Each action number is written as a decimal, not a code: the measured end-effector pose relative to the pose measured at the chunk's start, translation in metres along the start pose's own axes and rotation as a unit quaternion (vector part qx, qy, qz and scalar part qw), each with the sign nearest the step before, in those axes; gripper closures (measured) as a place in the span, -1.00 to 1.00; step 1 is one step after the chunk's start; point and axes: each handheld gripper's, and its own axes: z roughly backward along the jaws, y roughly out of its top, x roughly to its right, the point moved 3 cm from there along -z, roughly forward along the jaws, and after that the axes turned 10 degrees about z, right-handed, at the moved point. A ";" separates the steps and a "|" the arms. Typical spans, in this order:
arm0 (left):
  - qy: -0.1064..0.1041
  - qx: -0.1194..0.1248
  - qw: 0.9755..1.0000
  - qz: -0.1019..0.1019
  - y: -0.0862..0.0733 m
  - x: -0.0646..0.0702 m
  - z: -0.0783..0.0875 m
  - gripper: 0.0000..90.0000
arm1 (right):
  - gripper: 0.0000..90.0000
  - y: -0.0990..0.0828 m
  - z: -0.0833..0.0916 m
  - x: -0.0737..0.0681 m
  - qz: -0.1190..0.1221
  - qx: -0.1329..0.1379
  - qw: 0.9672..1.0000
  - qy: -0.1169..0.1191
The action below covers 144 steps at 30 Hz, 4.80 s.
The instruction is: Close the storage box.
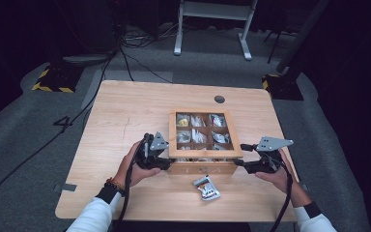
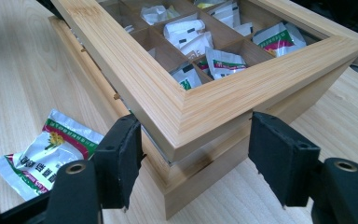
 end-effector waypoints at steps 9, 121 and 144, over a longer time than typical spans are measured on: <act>-0.001 0.003 1.000 0.007 -0.002 0.000 0.002 -0.14 | -0.17 -0.002 0.002 -0.001 -0.011 0.010 1.000 -0.001; 0.108 -0.058 0.991 0.055 -0.127 -0.075 0.064 -0.61 | -0.41 -0.103 0.038 0.012 -0.078 -0.088 0.989 -0.086; 0.081 -0.037 0.989 0.116 -0.142 -0.080 0.066 -0.62 | -0.46 -0.136 0.041 0.003 -0.118 -0.084 0.984 -0.102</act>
